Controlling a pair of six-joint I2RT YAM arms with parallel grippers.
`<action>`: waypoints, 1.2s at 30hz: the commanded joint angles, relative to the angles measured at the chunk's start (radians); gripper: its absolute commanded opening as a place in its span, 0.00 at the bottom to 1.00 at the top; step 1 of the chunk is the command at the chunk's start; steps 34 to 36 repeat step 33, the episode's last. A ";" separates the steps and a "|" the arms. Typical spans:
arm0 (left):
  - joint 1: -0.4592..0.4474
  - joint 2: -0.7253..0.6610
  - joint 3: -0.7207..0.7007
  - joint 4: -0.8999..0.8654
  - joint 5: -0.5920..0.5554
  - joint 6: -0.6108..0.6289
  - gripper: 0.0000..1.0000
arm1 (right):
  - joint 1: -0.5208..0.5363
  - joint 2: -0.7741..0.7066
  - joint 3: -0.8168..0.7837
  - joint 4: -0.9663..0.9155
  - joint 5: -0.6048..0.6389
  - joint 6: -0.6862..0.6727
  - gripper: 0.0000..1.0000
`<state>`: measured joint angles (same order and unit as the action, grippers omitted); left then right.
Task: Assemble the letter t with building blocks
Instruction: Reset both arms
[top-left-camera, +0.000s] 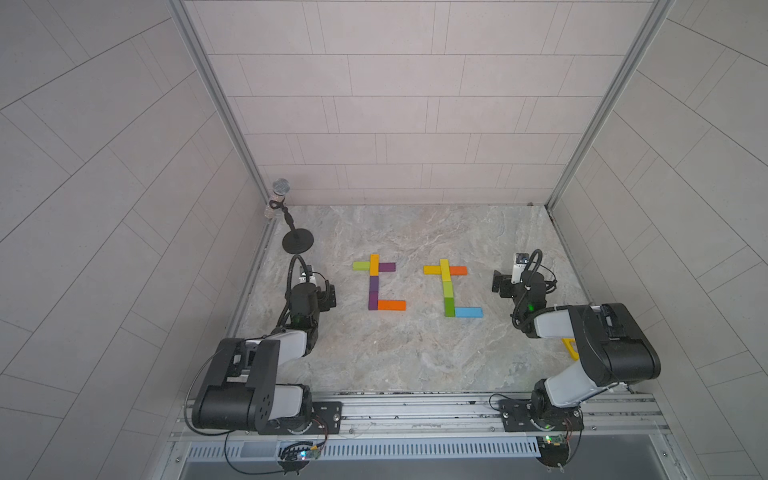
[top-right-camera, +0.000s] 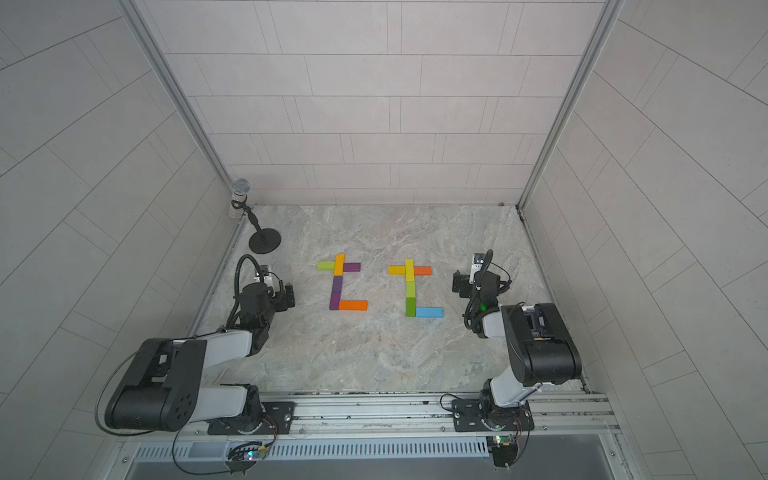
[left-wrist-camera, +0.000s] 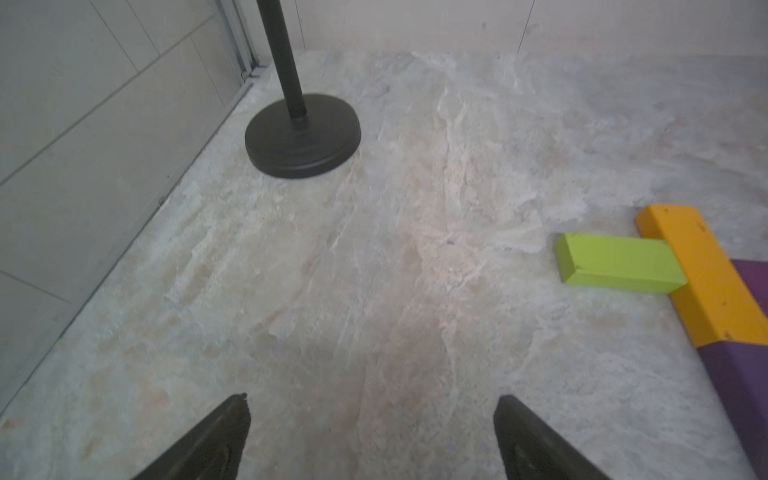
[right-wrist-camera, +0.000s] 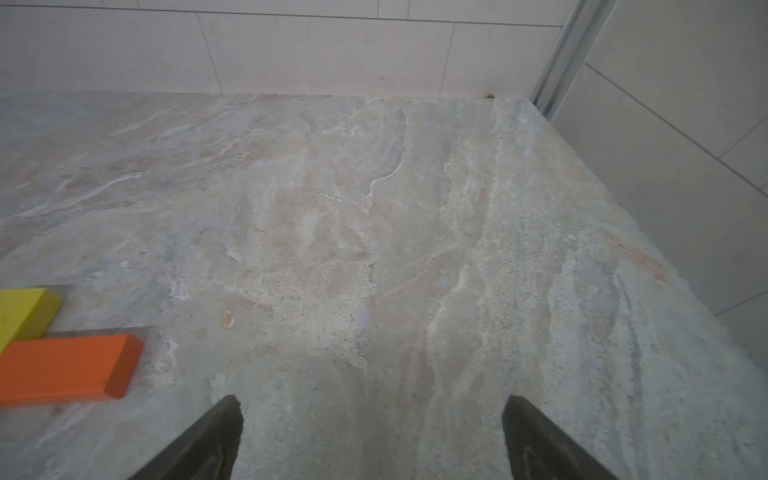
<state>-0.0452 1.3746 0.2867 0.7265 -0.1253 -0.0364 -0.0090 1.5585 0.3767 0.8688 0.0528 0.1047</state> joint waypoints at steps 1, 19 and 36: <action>0.016 0.111 0.028 0.219 0.042 0.045 0.96 | -0.004 0.012 -0.015 0.094 0.050 0.003 1.00; 0.016 0.200 -0.028 0.426 -0.024 0.023 1.00 | 0.004 0.010 -0.002 0.071 0.012 -0.025 1.00; 0.009 0.205 0.042 0.319 -0.052 0.023 1.00 | -0.005 -0.001 -0.010 0.064 -0.059 -0.041 1.00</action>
